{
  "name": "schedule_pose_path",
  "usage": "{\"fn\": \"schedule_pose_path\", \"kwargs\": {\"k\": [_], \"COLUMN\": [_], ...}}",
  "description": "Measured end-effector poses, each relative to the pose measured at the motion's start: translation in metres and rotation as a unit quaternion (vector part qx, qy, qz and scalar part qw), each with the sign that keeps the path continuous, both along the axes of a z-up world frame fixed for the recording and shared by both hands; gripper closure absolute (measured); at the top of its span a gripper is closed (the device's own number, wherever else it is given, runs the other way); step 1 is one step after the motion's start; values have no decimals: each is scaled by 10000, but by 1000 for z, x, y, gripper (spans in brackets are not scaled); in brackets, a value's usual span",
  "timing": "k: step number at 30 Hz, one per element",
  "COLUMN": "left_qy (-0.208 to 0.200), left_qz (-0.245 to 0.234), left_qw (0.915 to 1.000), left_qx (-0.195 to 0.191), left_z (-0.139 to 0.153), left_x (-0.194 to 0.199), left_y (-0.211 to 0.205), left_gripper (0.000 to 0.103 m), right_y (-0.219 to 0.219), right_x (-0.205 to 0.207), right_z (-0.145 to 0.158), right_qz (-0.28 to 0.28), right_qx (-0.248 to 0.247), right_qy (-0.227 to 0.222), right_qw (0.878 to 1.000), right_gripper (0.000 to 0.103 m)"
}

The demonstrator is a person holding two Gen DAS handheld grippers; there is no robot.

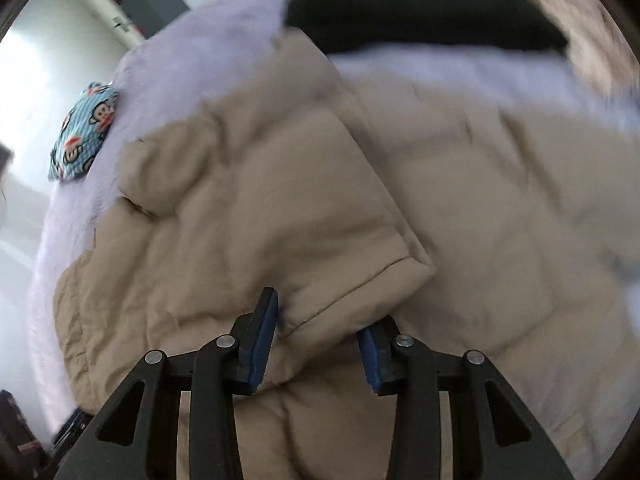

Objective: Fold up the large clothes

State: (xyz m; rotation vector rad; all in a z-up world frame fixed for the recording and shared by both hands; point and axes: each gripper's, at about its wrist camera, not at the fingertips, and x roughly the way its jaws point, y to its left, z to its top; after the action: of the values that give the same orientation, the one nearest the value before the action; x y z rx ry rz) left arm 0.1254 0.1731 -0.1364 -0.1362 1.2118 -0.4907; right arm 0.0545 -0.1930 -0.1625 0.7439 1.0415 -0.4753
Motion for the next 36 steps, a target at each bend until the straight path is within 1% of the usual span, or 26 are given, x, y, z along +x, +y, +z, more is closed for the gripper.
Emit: {"fn": "schedule_pose_path", "kwargs": {"k": [1, 3, 4, 5, 7, 8, 9, 10, 11, 12, 13, 14, 15, 16, 17, 19, 20, 21, 24, 25, 26, 28, 29, 32, 34, 36], "left_qy": [54, 96, 154, 244, 461, 647, 826, 943, 1096, 1151, 1055, 824, 428, -284, -702, -1355, -1465, -1378, -972, -859, -716, -612, -621, -801, -932, -1026], "left_qz": [-95, -141, -146, -142, 14, 63, 165, 227, 304, 390, 426, 391, 247, -42, -250, -610, -686, -695, -463, -392, -290, -80, -55, -121, -76, -8], "left_qw": [9995, 9986, 9978, 9970, 9961, 9946, 9933, 9920, 9889, 9866, 9868, 9900, 9942, 9971, 9958, 9888, 9868, 9874, 9918, 9933, 9957, 9975, 9974, 9956, 9939, 9927], "left_qx": [-294, -504, -624, -716, -751, -809, -795, -812, -958, -1092, -1156, -1080, -953, -705, -528, -129, 119, 353, 686, 662, 516, 356, 368, 473, 590, 640], "left_z": [9, 20, 21, 18, 3, -9, -22, -30, -38, -41, -36, -28, -15, 9, 22, 36, 33, 22, -15, -21, -24, -17, -10, 13, 27, 35], "left_x": [3, 19, 36, 52, 91, 110, 127, 137, 146, 150, 151, 143, 136, 119, 106, 88, 87, 93, 121, 126, 130, 132, 130, 125, 120, 115], "left_y": [3, 1, -2, -3, -12, -19, -24, -26, -28, -29, -31, -32, -38, -48, -54, -66, -69, -71, -64, -63, -58, -52, -50, -45, -39, -33], "left_gripper": [18, 18, 18, 18, 18, 20, 35, 42, 54, 70, 75, 83, 85, 85, 85, 85, 85, 85, 84, 84, 84, 84, 84, 83, 83, 83], "right_y": [0, 2, 9, 7, 7, 11, 13, 16, 18, 18, 19, 18, 18, 20, 20, 22, 24, 25, 29, 30, 32, 33, 32, 19, 4, -11], "right_x": [-3, -4, -8, -7, -7, -8, -7, -7, -7, -6, -7, -8, -8, -8, -8, -8, -7, -5, -4, -4, -3, -4, -7, -21, -33, -40], "right_z": [-1, 0, 1, 0, 1, 1, 2, 3, 3, 3, 3, 2, 2, 1, 1, 0, 0, 0, 0, 0, 1, 3, 5, 14, 21, 21], "right_qz": [43, 149, 183, 196, 184, 190, 212, 244, 271, 303, 320, 318, 302, 286, 271, 284, 296, 309, 317, 326, 350, 378, 356, 136, -148, -401], "right_qx": [20, -15, -29, -20, 21, 27, 20, 4, -6, -19, -22, -15, -10, -5, -8, -57, -99, -145, -143, -124, -116, -30, 64, 380, 562, 783], "right_qy": [-57, -99, -105, -96, -92, -89, -82, -75, -70, -65, -68, -75, -76, -80, -86, -71, -58, -35, -13, -18, -7, -1, -47, -252, -437, -592], "right_qw": [10000, 9998, 9998, 9998, 9998, 9998, 9997, 9997, 9996, 9995, 9995, 9995, 9995, 9996, 9996, 9996, 9995, 9994, 9994, 9994, 9993, 9993, 9993, 9989, 9974, 9944], "right_gripper": [61, 61, 61, 61, 61, 61, 61, 61, 61, 61, 61, 61, 61, 62, 62, 62, 62, 62, 62, 62, 62, 62, 62, 61, 60, 55]}}
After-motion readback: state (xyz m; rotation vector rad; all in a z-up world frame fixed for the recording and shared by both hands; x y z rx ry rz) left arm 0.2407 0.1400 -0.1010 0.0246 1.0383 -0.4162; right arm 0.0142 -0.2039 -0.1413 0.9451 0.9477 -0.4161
